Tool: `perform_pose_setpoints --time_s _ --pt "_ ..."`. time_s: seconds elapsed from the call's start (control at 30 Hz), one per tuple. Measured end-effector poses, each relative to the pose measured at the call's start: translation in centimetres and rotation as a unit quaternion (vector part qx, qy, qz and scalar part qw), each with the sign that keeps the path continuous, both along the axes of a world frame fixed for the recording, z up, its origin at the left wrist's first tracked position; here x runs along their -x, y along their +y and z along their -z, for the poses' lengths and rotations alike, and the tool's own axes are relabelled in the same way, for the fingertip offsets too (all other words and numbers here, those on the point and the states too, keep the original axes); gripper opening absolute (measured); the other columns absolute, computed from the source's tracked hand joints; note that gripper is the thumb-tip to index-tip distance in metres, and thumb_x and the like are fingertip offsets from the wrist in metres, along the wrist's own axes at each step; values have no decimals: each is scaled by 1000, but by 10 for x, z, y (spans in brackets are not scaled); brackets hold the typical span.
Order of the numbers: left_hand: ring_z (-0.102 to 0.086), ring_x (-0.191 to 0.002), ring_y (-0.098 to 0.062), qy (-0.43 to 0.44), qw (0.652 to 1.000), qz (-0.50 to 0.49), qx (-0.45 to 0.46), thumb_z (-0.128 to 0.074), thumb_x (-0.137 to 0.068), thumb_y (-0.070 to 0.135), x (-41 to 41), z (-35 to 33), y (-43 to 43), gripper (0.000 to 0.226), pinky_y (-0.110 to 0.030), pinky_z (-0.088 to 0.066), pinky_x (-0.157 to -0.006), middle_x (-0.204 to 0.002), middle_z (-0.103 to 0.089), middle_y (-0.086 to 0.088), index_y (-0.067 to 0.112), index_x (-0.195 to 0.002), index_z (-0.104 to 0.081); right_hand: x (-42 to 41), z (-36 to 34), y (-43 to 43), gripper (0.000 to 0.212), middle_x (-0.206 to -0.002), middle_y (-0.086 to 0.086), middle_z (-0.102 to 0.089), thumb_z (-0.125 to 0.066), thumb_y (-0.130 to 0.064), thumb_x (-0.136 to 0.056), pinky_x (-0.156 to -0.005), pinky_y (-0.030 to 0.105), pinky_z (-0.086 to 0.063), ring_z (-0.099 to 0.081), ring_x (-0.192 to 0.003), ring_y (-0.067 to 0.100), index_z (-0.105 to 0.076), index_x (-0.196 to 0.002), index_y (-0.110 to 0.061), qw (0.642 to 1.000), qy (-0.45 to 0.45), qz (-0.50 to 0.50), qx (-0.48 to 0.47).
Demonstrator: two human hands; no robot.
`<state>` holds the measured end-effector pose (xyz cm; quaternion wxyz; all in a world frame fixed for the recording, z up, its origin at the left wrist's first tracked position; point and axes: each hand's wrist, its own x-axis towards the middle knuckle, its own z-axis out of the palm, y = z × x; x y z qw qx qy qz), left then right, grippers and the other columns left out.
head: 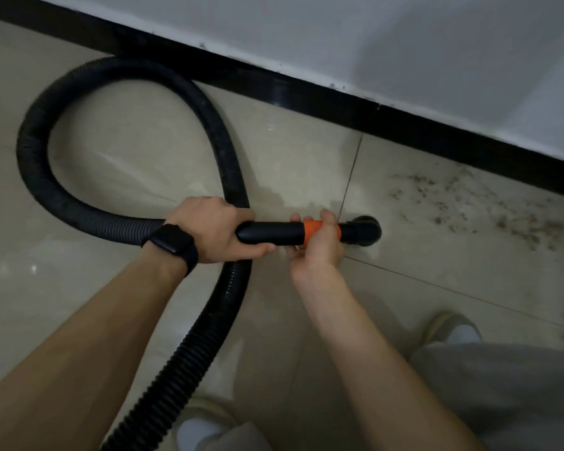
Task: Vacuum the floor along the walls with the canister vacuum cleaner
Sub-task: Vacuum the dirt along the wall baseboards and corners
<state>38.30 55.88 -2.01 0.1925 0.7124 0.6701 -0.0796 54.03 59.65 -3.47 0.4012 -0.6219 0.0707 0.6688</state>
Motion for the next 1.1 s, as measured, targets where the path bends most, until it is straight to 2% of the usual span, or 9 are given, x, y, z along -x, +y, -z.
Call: perform_pose_setpoints --time_s 0.07,0.13,0.3,0.4,0.47,0.63,0.8,0.93,1.1 --pt "-55 -66 -18 7 999 32 -8 -36 -75 87 -21 -2 18 56 -29 -43 -60 -67 -55 8 32 -78 -49 -21 1 9 10 -72 1 -61 -64 -21 -101 -90 44 -59 -67 -61 17 -55 -103 -16 999 -2 41 -3" --pt "-55 -65 -17 14 998 60 -12 -35 -75 87 -41 -3 32 57 -28 -43 -60 -66 -55 9 33 -80 -52 -42 3 14 11 -72 2 -60 -64 -20 -100 -94 44 -58 -67 -62 18 -55 -104 -14 997 -10 70 -3" --pt "-59 -67 -15 -12 997 77 25 -38 -77 86 -82 17 35 57 -26 -44 -57 -68 -58 9 31 -78 -52 -81 15 14 11 -55 0 -55 -62 -16 -98 -64 37 -58 -59 -51 18 -53 -93 -12 995 -15 101 -2" --pt "-63 -78 -17 -44 995 51 77 -37 -77 85 -92 38 11 56 -28 -43 -61 -78 -61 8 31 -79 -50 -83 23 7 13 -54 2 -49 -61 -11 -95 -53 33 -54 -50 -44 18 -50 -87 -10 995 -37 92 1" --pt "-61 -76 -16 -71 992 26 99 -38 -78 84 -91 47 -2 53 -29 -43 -62 -78 -60 9 31 -78 -46 -79 27 2 13 -54 2 -47 -60 -9 -94 -49 32 -52 -47 -41 19 -49 -86 -10 996 -54 74 -13" --pt "-57 -67 -14 -116 989 -25 90 -39 -81 82 -85 54 -14 53 -30 -49 -64 -71 -57 10 30 -77 -46 -67 34 6 10 -56 3 -44 -58 -6 -91 -47 31 -50 -46 -41 20 -49 -90 -10 996 -69 21 -48" --pt "-56 -72 -18 -110 990 -53 74 -38 -82 81 -86 49 -6 51 -31 -50 -68 -75 -55 6 31 -74 -41 -62 35 24 9 -56 4 -46 -58 -7 -91 -49 32 -51 -46 -42 20 -50 -88 -9 996 -64 -4 -62" --pt "-60 -75 -17 -92 992 -57 69 -35 -81 84 -88 50 -1 54 -30 -52 -70 -81 -61 7 31 -81 -45 -64 37 31 8 -58 4 -47 -59 -7 -91 -50 32 -51 -47 -44 20 -51 -90 -9 997 -49 -11 -62" --pt "-63 -80 -17 -70 993 -69 58 -35 -81 83 -94 53 2 53 -29 -49 -68 -81 -57 10 32 -88 -45 -68 43 37 9 -60 4 -48 -59 -7 -90 -50 33 -50 -46 -45 21 -51 -93 -9 997 -33 -20 -69"
